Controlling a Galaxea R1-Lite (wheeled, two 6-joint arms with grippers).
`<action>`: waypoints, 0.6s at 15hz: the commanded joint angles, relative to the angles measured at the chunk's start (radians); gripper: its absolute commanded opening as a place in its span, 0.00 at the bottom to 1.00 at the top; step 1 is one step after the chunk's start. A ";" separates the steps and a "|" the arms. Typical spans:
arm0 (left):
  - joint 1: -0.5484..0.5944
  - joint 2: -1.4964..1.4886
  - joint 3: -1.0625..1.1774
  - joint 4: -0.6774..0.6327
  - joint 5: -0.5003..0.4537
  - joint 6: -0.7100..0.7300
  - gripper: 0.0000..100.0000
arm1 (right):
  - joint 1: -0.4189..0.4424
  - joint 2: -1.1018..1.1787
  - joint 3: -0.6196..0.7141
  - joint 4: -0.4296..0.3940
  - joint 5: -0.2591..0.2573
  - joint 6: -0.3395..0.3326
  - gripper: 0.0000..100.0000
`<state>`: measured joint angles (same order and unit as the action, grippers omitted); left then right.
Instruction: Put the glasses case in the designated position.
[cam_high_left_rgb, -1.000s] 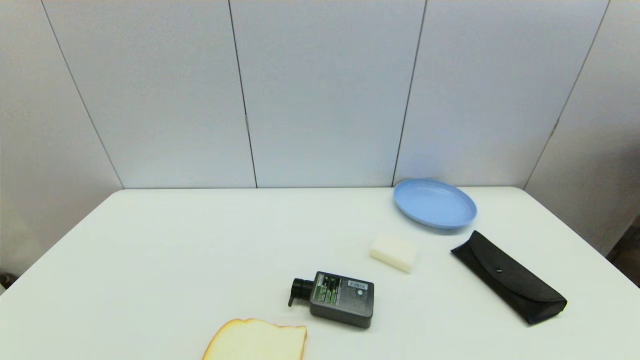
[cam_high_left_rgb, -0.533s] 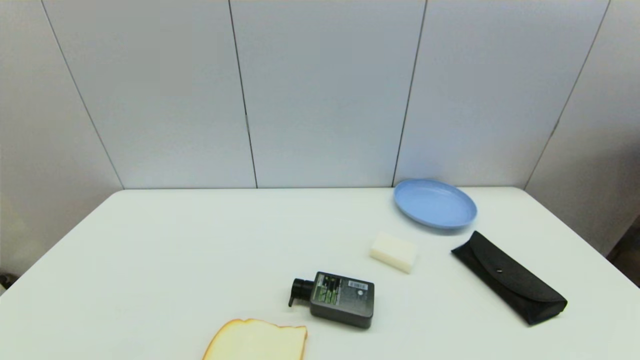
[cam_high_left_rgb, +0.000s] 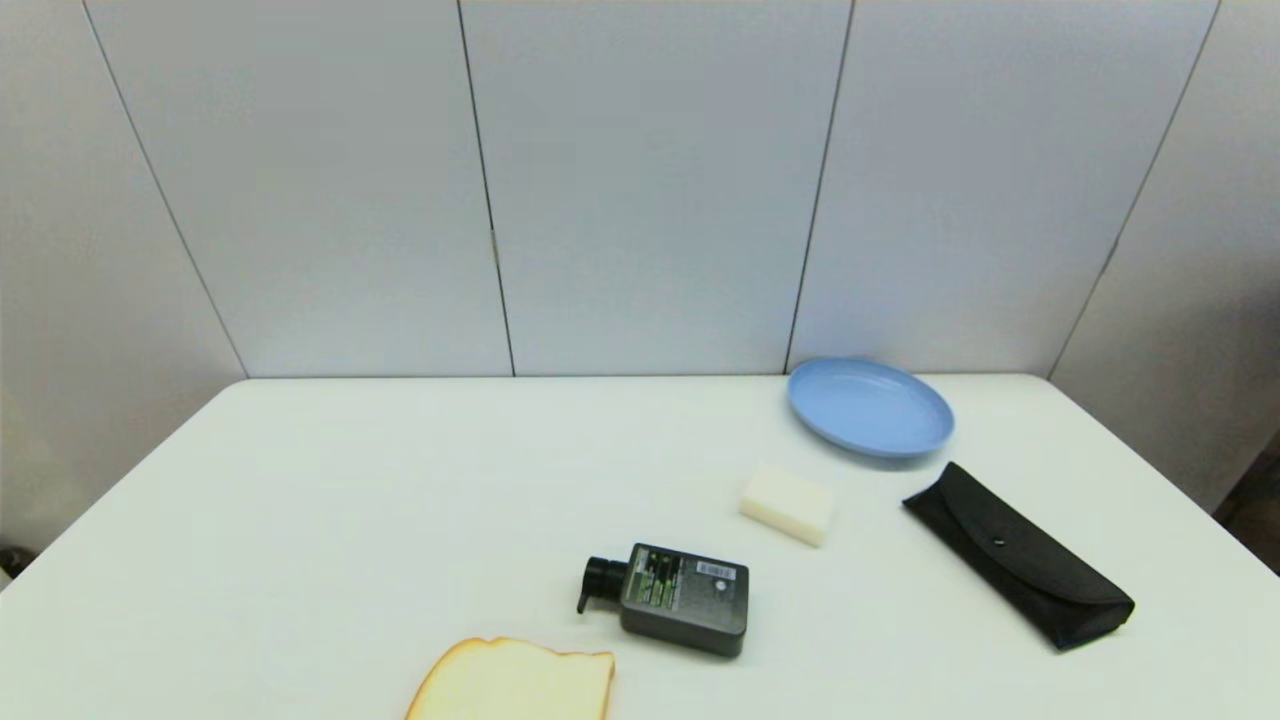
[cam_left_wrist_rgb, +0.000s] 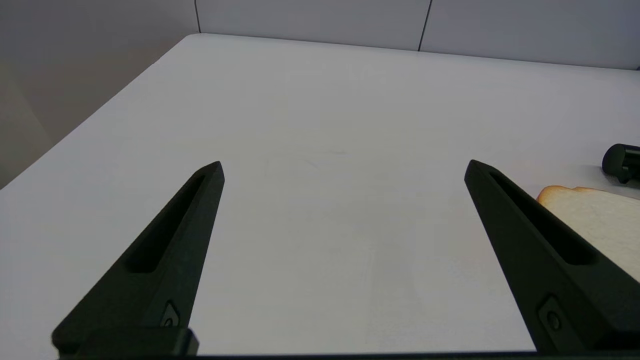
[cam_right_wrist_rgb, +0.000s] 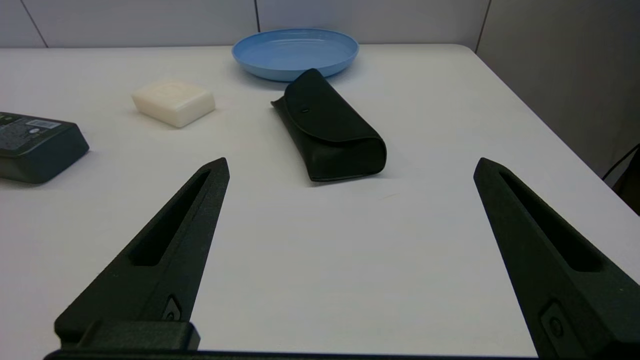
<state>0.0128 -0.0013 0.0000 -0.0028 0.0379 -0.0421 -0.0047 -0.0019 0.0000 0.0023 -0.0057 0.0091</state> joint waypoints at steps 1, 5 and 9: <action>0.001 0.001 0.000 -0.002 0.000 -0.001 1.00 | 0.000 0.002 0.000 0.001 0.000 0.008 1.00; 0.001 0.001 0.000 0.001 0.000 -0.001 1.00 | 0.000 0.002 0.000 0.001 0.000 0.008 1.00; 0.000 0.001 0.000 -0.002 0.000 -0.001 1.00 | 0.000 0.002 0.000 0.001 0.000 0.006 1.00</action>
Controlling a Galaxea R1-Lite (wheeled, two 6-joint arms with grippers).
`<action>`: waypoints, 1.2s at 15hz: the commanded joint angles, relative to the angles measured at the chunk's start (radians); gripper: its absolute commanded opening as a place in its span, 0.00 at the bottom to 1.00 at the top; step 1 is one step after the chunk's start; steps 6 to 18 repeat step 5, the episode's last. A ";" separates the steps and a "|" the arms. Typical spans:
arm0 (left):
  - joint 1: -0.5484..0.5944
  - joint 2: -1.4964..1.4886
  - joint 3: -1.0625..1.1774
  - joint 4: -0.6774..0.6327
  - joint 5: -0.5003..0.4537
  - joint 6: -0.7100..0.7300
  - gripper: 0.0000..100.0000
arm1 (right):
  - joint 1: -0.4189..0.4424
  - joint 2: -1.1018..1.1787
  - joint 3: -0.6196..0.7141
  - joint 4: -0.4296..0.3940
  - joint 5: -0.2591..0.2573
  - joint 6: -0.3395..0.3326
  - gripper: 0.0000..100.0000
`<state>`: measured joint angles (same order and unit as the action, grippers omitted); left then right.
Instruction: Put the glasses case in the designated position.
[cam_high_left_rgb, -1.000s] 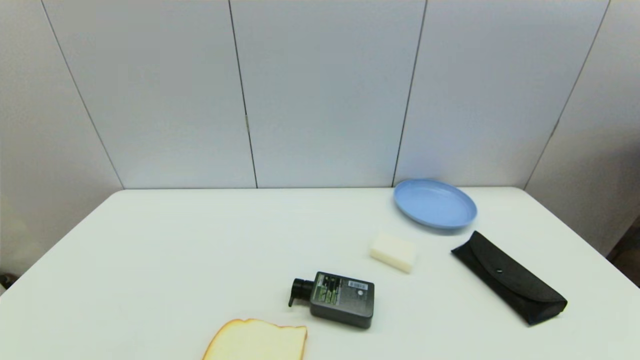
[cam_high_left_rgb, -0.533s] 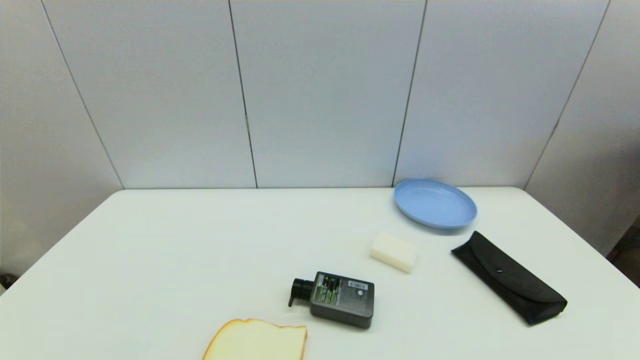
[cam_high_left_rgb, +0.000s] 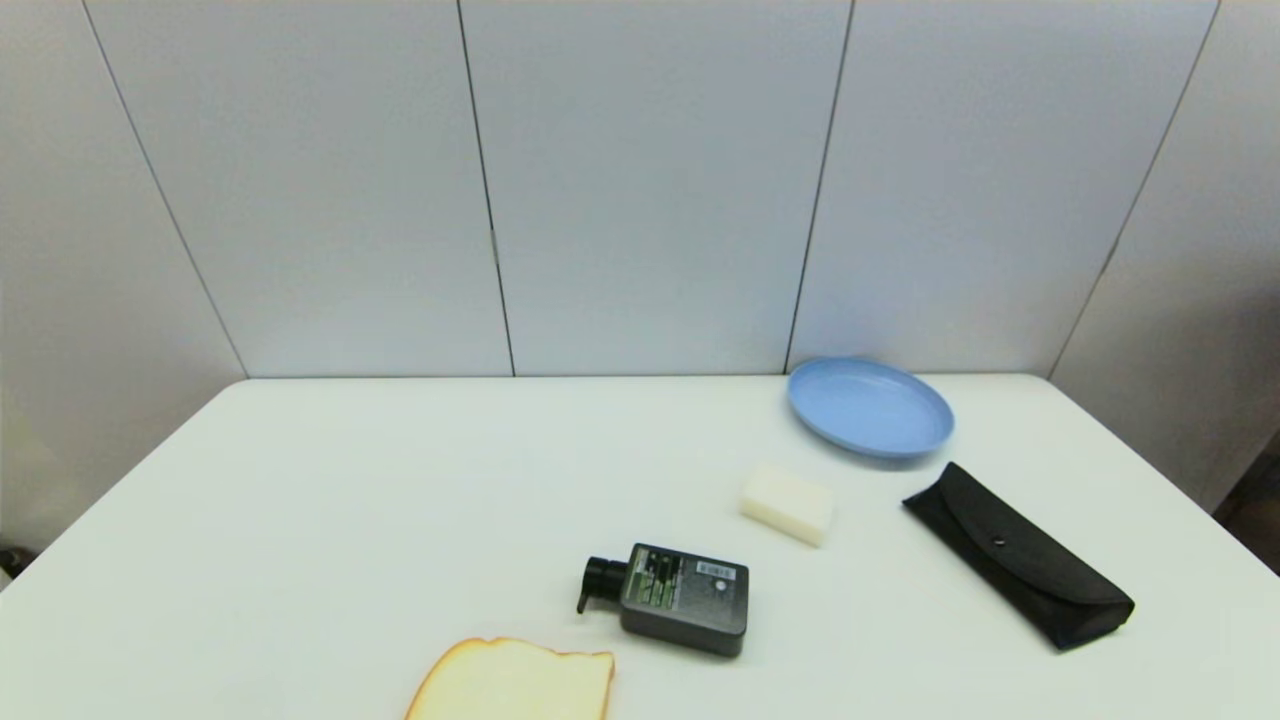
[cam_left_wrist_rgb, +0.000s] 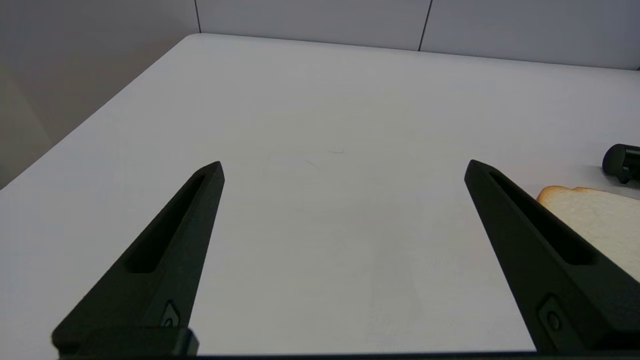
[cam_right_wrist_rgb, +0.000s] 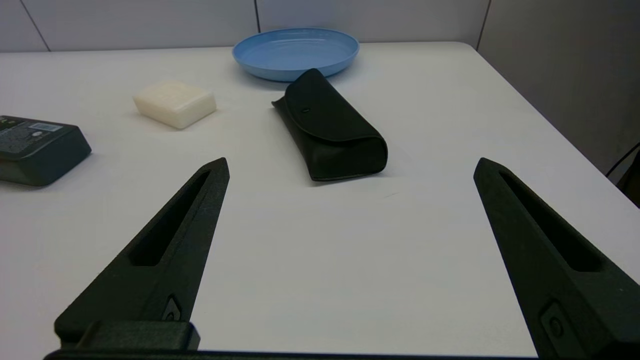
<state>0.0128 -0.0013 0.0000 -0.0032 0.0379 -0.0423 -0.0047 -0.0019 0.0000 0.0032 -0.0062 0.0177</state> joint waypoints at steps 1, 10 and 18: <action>0.000 0.001 0.000 -0.001 0.000 -0.001 1.00 | 0.000 0.002 0.000 0.000 0.000 -0.002 1.00; 0.000 0.001 0.000 -0.001 0.000 -0.001 1.00 | 0.000 0.002 0.000 0.000 0.000 -0.001 1.00; 0.000 0.001 0.000 -0.001 0.000 -0.001 1.00 | 0.000 0.002 0.000 0.000 0.000 -0.001 1.00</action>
